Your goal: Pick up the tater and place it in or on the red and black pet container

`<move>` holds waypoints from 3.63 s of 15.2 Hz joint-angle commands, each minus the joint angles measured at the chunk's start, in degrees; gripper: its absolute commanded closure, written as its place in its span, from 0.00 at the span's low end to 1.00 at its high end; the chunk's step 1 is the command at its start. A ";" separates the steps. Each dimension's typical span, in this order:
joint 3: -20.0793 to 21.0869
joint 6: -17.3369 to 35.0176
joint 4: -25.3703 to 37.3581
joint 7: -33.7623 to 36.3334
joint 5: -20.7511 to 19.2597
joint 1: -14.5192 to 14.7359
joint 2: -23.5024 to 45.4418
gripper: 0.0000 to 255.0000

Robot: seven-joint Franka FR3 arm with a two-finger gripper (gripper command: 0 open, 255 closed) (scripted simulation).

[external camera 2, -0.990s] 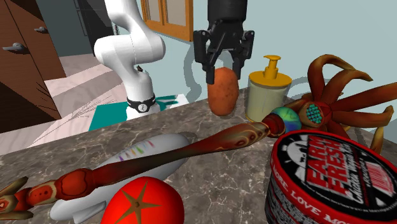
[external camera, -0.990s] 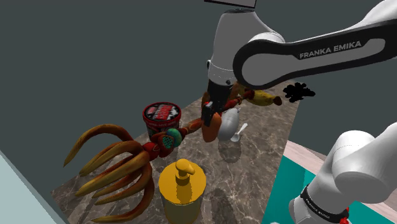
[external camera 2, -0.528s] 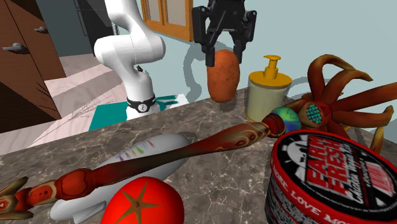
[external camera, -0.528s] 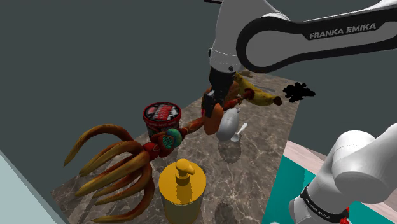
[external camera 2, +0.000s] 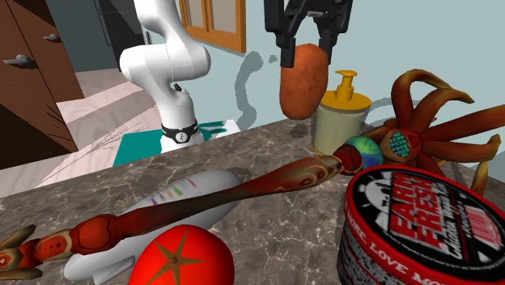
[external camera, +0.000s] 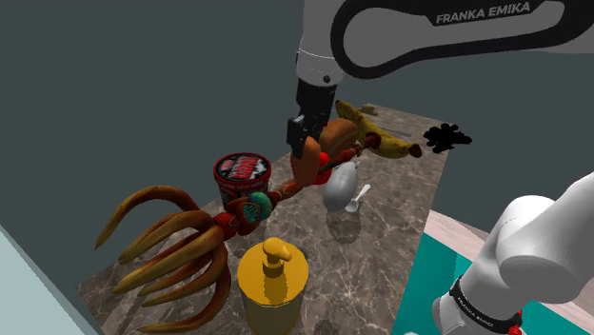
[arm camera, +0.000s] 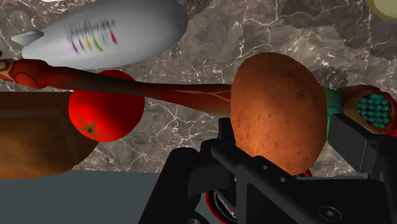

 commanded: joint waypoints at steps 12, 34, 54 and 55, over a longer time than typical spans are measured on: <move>2.84 -7.48 38.72 5.14 -11.35 1.04 33.39 1.00; 2.37 5.36 25.50 6.41 -11.69 0.35 33.07 1.00; 2.76 -1.33 30.95 5.85 -10.96 0.66 31.73 0.00; 2.76 -1.33 30.95 5.85 -10.96 0.66 31.73 0.00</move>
